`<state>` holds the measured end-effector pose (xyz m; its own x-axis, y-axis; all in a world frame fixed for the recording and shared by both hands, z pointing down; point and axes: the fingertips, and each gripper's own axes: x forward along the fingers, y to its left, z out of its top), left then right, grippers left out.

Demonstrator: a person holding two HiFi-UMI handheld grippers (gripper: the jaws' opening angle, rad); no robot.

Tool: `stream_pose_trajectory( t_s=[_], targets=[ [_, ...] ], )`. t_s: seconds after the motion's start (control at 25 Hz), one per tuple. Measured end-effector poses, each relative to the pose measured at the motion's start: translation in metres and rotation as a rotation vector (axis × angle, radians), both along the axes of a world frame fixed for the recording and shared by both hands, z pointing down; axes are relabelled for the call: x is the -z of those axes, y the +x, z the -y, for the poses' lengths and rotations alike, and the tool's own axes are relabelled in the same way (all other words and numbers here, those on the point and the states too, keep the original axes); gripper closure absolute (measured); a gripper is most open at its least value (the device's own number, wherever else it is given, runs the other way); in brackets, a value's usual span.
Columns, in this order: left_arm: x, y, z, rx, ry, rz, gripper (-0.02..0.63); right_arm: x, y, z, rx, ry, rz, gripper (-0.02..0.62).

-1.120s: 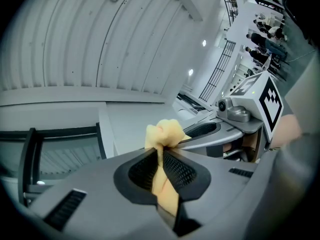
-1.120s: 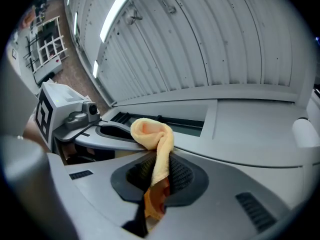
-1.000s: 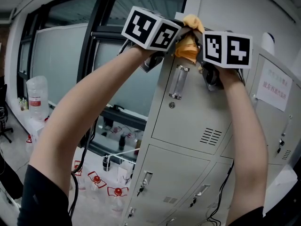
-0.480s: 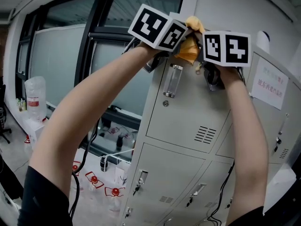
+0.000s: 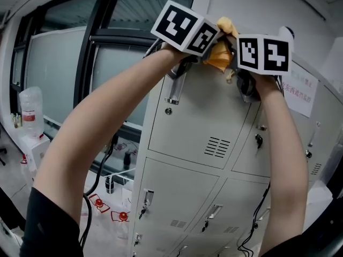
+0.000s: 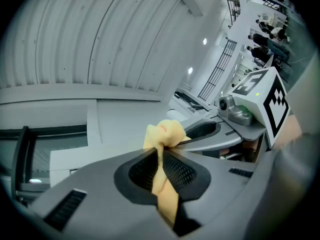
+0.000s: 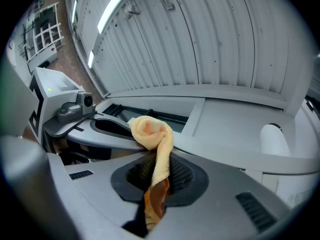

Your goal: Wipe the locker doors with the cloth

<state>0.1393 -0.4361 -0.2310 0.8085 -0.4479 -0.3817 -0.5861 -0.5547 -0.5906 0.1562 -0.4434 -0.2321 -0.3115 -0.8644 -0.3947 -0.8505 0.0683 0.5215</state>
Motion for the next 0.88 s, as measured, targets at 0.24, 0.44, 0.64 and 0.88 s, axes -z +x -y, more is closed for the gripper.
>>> stream_pose_trajectory(
  t_s=[0.24, 0.44, 0.64, 0.88],
  targets=[
    [0.001, 0.039, -0.011, -0.028, 0.004, 0.014, 0.561, 0.001, 0.04, -0.011, -0.036, -0.001, 0.013, 0.534],
    [0.004, 0.067, -0.018, -0.035, 0.017, 0.028, 0.561, 0.004, 0.068, -0.017, -0.054, 0.006, 0.027, 0.534],
    [0.004, 0.087, -0.024, -0.028, 0.018, 0.041, 0.561, 0.004, 0.088, -0.023, -0.054, 0.002, 0.049, 0.534],
    [0.001, 0.102, -0.029, -0.029, 0.021, 0.053, 0.561, 0.001, 0.104, -0.028, -0.058, 0.002, 0.075, 0.534]
  ],
)
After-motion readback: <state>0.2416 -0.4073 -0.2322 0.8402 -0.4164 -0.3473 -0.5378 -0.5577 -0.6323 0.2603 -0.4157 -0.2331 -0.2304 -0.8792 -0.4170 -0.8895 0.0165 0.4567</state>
